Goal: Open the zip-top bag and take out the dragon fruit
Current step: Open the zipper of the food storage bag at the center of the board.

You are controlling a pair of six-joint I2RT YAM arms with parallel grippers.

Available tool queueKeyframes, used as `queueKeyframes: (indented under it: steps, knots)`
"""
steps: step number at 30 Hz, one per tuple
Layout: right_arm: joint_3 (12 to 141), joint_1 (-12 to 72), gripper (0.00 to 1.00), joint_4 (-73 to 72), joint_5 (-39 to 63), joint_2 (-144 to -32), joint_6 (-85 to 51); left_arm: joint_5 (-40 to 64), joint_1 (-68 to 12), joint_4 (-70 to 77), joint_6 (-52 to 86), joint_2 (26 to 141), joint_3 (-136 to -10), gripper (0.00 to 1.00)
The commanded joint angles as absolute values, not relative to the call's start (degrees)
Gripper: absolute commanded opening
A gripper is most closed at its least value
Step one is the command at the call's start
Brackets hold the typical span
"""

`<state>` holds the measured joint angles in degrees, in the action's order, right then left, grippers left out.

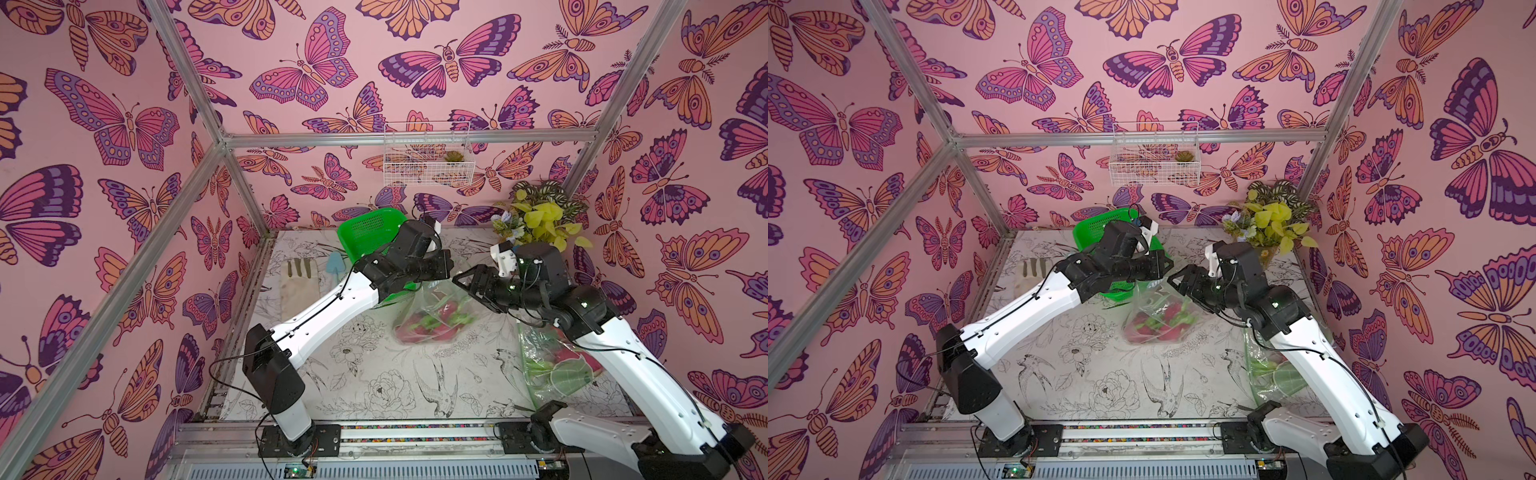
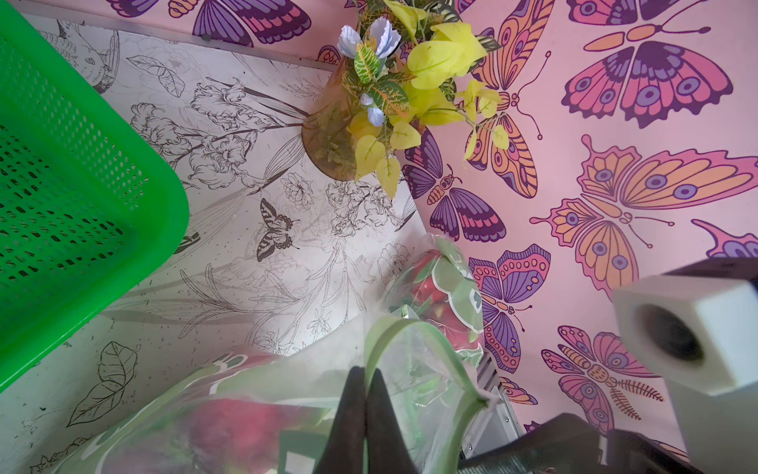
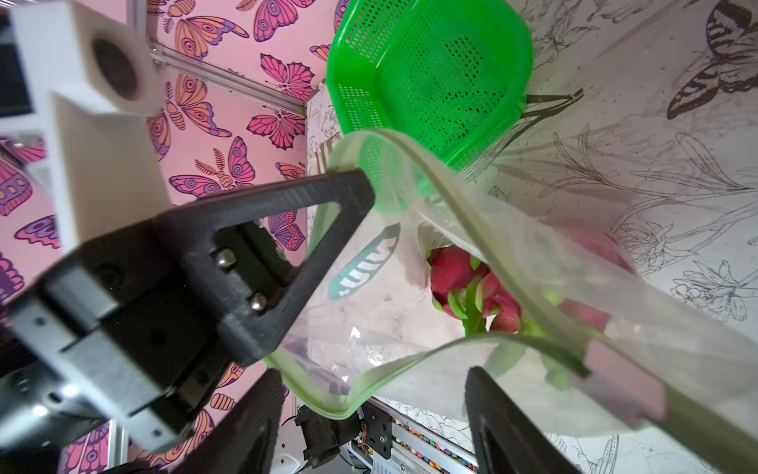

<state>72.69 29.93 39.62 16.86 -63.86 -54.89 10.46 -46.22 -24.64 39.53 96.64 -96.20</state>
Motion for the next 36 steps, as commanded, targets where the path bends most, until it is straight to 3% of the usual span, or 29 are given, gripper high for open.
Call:
queueKeyframes:
  steps: [1,5,14,21,29,36]
  knots:
    - [72.04,30.67,0.71,39.47,13.17,-64.99,-55.03,10.18,-46.68,-21.89,39.38,94.06,-95.02,0.00]
    - [73.01,31.79,0.66,41.39,9.91,-66.51,-53.76,10.02,-46.84,-21.16,39.22,93.17,-93.98,0.00]
    - [73.91,32.54,0.40,42.47,8.01,-68.88,-52.30,11.05,-46.85,-19.73,38.58,90.64,-91.60,0.00]
    - [74.47,32.61,0.00,43.42,3.75,-67.51,-50.09,12.73,-46.85,-18.78,37.63,87.10,-89.23,0.00]
    - [79.99,32.02,0.00,48.52,-3.49,-65.25,-42.96,13.27,-46.76,-18.72,37.82,85.53,-88.12,0.00]
    - [86.21,29.80,0.00,53.47,-0.19,-67.12,-33.41,12.29,-45.56,-18.72,38.69,84.55,-84.39,0.00]
